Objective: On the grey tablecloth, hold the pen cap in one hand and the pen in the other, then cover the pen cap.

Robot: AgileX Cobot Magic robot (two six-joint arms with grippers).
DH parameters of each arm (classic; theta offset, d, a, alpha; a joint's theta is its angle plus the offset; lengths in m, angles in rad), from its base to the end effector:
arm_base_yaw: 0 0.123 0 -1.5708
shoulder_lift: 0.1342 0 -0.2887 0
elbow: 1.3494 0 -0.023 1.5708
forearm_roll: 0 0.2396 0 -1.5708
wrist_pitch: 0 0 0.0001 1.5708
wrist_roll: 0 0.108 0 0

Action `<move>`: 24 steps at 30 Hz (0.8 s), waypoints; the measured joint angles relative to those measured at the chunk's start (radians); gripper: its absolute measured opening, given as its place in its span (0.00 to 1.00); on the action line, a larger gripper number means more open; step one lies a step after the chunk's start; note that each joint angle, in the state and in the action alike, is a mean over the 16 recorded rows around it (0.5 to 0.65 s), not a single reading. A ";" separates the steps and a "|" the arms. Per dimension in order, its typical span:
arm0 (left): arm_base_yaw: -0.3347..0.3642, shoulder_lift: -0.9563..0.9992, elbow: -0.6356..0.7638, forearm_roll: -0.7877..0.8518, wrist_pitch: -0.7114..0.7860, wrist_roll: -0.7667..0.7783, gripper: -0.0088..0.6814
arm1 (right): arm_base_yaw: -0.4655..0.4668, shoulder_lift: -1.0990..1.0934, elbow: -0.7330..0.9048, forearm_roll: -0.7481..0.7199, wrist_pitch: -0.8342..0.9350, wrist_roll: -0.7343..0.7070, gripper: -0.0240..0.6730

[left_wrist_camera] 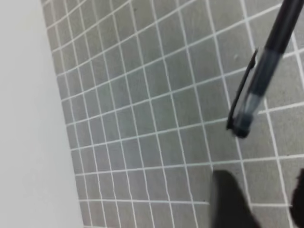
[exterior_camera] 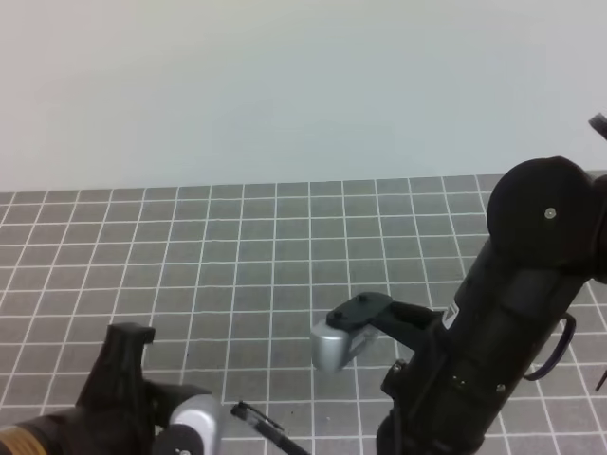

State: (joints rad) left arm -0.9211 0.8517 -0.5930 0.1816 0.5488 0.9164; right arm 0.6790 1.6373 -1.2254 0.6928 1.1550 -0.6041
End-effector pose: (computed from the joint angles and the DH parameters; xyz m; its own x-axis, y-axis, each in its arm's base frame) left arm 0.1060 -0.1227 0.2751 0.4689 0.8279 -0.3079 0.7062 -0.1419 0.6937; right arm 0.2008 0.2432 0.2653 -0.5677 -0.7470 -0.3461 -0.7863 0.3675 0.4966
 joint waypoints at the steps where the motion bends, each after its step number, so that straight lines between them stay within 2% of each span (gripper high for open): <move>1: 0.000 -0.001 0.000 0.010 -0.001 -0.030 0.36 | -0.003 0.000 0.000 -0.009 -0.015 0.009 0.13; 4: 0.000 -0.006 0.000 0.049 -0.012 -0.151 0.40 | -0.015 0.001 0.000 -0.032 -0.077 0.042 0.12; 7: 0.000 -0.009 0.000 0.099 -0.033 -0.305 0.38 | -0.035 0.006 0.000 -0.044 -0.159 0.083 0.12; 19: 0.000 -0.012 0.000 0.420 -0.107 -1.099 0.06 | -0.171 0.158 0.000 -0.010 -0.467 0.320 0.12; 24: 0.000 -0.012 0.000 0.549 -0.097 -1.359 0.02 | -0.212 0.256 0.000 0.051 -0.515 0.353 0.12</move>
State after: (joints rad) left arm -0.9215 0.8395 -0.5930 0.7307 0.4522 -0.4431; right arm 0.4670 1.8931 -1.2259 0.7443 0.6397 -0.2513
